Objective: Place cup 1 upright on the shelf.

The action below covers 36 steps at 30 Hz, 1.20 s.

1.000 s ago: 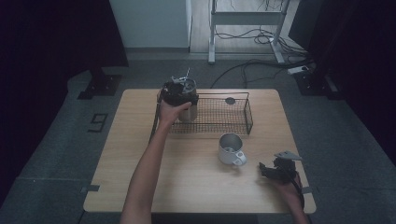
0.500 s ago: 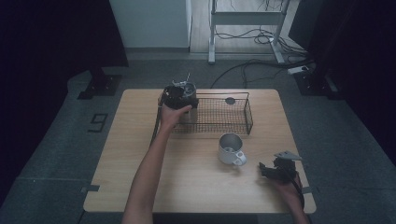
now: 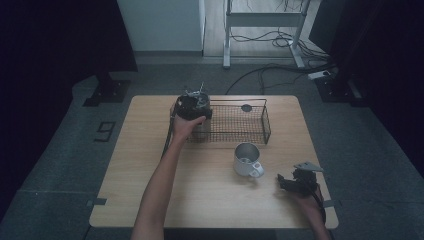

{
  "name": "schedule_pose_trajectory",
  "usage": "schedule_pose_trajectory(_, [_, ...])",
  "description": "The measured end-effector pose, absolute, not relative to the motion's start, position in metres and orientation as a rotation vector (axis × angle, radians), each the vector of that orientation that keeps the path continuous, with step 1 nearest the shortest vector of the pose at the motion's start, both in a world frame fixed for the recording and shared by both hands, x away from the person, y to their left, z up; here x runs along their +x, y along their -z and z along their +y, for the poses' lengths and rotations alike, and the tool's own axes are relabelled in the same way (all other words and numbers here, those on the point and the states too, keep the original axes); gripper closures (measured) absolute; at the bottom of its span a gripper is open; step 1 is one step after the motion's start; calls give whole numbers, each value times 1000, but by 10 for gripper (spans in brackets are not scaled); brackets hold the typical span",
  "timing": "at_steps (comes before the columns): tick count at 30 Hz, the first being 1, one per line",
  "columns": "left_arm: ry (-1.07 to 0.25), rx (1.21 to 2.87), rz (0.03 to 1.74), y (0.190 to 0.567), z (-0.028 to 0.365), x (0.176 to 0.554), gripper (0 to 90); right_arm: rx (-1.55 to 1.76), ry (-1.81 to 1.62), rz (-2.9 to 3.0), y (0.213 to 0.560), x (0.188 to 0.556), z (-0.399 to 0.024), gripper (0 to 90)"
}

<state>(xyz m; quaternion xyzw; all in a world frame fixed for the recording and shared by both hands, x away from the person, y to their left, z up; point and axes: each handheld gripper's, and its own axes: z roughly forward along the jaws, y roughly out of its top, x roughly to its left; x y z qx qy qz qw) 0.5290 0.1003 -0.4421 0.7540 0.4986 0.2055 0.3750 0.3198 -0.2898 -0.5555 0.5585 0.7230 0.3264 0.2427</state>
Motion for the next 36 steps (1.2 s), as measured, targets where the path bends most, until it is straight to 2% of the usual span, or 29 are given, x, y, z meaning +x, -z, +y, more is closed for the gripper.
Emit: schedule_pose_trajectory(36, [-567,1968,1241,465,99,520,41,1526,-894,1975,556,320,-290,151])
